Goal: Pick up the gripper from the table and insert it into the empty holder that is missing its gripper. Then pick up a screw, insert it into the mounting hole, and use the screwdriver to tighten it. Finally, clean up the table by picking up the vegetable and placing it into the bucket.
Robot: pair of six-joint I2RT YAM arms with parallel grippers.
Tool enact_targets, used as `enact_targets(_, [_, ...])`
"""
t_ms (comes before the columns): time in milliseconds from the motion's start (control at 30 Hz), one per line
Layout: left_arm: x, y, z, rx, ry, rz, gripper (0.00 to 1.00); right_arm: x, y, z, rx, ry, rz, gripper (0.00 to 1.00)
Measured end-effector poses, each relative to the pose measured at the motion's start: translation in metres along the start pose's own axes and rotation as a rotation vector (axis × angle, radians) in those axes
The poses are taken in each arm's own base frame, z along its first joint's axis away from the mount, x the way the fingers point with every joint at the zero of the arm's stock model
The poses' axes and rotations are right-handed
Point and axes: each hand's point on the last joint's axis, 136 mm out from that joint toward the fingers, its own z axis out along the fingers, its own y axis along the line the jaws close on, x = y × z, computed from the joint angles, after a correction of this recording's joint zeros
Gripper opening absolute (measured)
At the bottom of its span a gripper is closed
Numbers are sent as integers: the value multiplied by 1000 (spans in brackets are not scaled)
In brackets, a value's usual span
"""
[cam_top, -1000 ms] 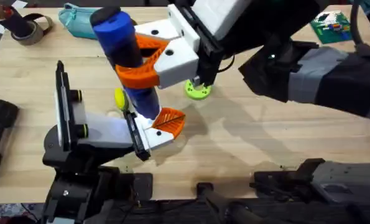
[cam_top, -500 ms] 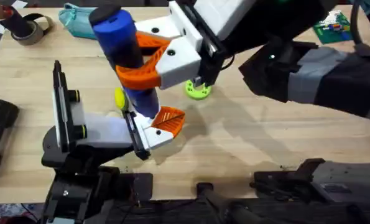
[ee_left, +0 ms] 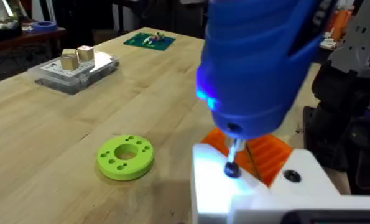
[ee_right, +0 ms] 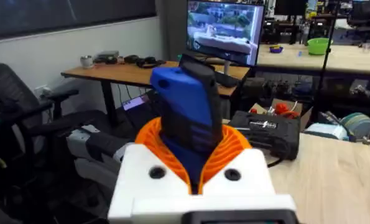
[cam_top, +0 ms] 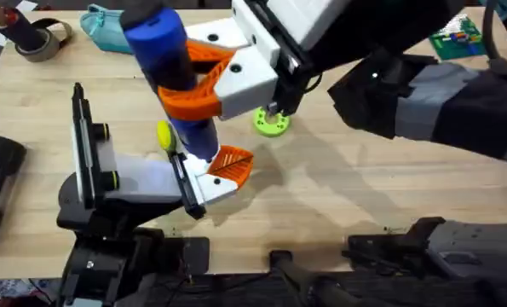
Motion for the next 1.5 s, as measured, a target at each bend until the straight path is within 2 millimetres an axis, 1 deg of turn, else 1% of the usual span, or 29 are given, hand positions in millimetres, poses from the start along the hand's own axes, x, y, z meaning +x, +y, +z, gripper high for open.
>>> enact_targets(333, [0,0,0,0,0,0,17,-13,0,2,-5,-11,-15,38])
enact_targets(500, [0,0,0,0,0,0,17,-15,0,2,-6,-12,-19,38])
enact_targets(767, [0,0,0,0,0,0,17,-13,-1,2,-5,-7,-3,37])
enact_targets(867, [0,0,0,0,0,0,17,-8,-4,1,3,7,24,40])
enact_targets(967, [0,0,0,0,0,0,17,0,-12,-3,29,31,59,38])
enact_targets(1067, [0,0,0,0,0,0,17,3,-28,-17,84,54,97,39])
enact_targets(1233, [0,0,0,0,0,0,17,-12,-61,-52,206,88,113,38])
enact_targets(1300, [0,0,0,0,0,0,17,-17,-71,-65,254,107,121,39])
enact_targets(1400, [0,0,0,-1,0,0,17,-16,-86,-88,350,149,165,39])
enact_targets(1500, [0,0,0,0,0,0,17,-2,-101,-116,494,219,221,37])
